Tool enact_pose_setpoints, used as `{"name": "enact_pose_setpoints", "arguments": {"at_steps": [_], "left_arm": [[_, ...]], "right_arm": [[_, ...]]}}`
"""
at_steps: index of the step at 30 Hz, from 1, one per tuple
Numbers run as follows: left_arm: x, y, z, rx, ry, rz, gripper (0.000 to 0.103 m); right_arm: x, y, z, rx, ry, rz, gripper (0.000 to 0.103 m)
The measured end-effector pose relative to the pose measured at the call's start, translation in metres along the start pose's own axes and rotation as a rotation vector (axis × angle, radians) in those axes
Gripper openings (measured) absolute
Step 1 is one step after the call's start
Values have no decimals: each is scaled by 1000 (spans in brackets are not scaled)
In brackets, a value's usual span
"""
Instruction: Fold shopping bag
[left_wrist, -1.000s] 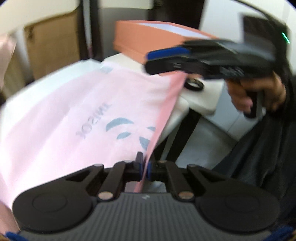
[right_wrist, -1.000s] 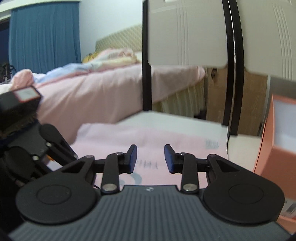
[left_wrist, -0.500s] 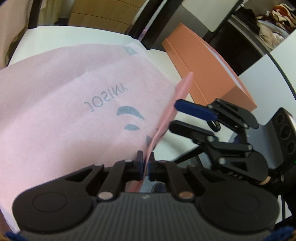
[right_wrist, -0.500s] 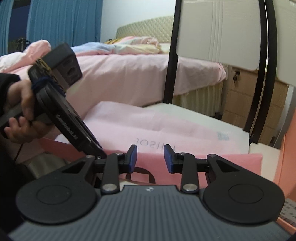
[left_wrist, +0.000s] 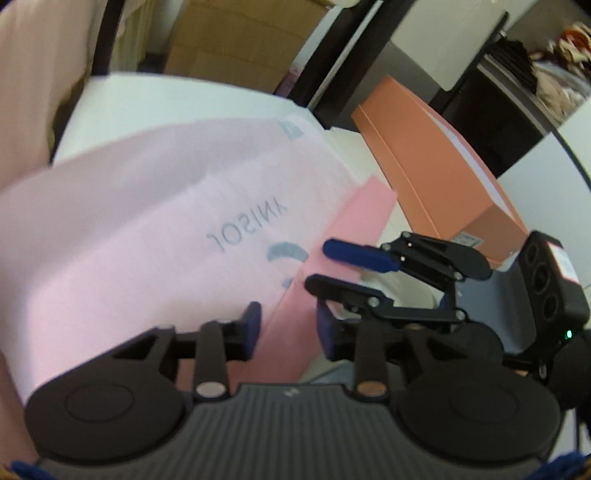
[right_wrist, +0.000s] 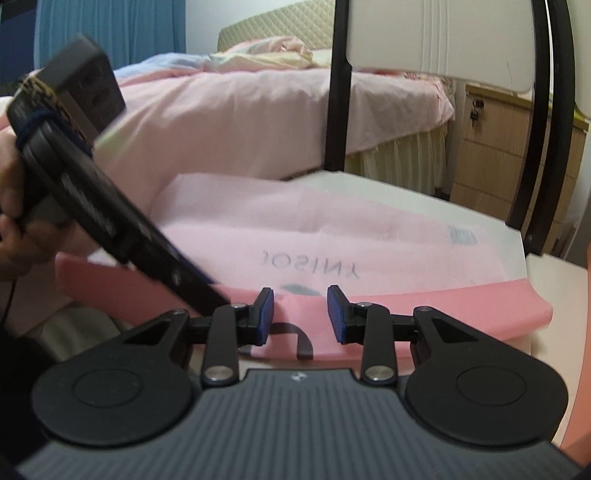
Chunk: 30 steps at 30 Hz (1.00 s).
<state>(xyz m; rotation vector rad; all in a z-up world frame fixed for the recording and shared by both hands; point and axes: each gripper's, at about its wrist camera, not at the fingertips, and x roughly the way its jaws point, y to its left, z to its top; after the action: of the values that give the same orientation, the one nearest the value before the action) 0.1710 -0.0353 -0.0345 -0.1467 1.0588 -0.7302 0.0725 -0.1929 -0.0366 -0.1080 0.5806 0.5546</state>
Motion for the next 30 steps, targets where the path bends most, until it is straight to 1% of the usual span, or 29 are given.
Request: {"name": "enact_pose_setpoints", "arguments": {"at_steps": [3,4,5,8,11,15,17,20,22,23,25,27,28,29,30], "left_arm": [[1,-9,-3,58,10,41,34],[1,-11,-3,56,13,53,25],[1,-10,-4,47,18,55,14],[-1,-8,-5,38,21,51,11],[-2,-9,-6,54,20,70,7],[-2,-15,-8,87,14,92,7],[-1,-18,-8,108,13,105,7],[-1,-23,-10,141,10,125,8],[-2,-30,-12,190,-2,150,10],[-4,-34,-13,223,-15,158,14],[-10,-42,-15,287,-51,151,22],[-19,-56,-20,391,-98,150,26],[-22,-65,-24,457,-114,149,31],[-24,-74,-30,524,-121,140,36],[-25,-83,-35,585,-119,129,37]], "right_arm": [[2,-6,-1,32,15,-7,35],[0,-10,0,54,13,-6,35],[-1,-13,2,76,7,-7,35],[-4,-19,9,122,-23,-9,36],[-1,-14,11,93,-19,-21,36],[-10,-10,15,82,-43,8,36],[-9,-8,13,71,-24,10,36],[0,-5,7,37,43,-9,36],[2,-6,4,29,65,-9,35],[1,-7,4,29,66,-10,35],[-1,-8,2,32,69,-12,35],[-5,-11,-1,41,68,-6,35],[-7,-12,-2,46,69,-3,35],[-10,-13,-3,54,71,-2,35],[-12,-14,-5,60,72,0,35]]}}
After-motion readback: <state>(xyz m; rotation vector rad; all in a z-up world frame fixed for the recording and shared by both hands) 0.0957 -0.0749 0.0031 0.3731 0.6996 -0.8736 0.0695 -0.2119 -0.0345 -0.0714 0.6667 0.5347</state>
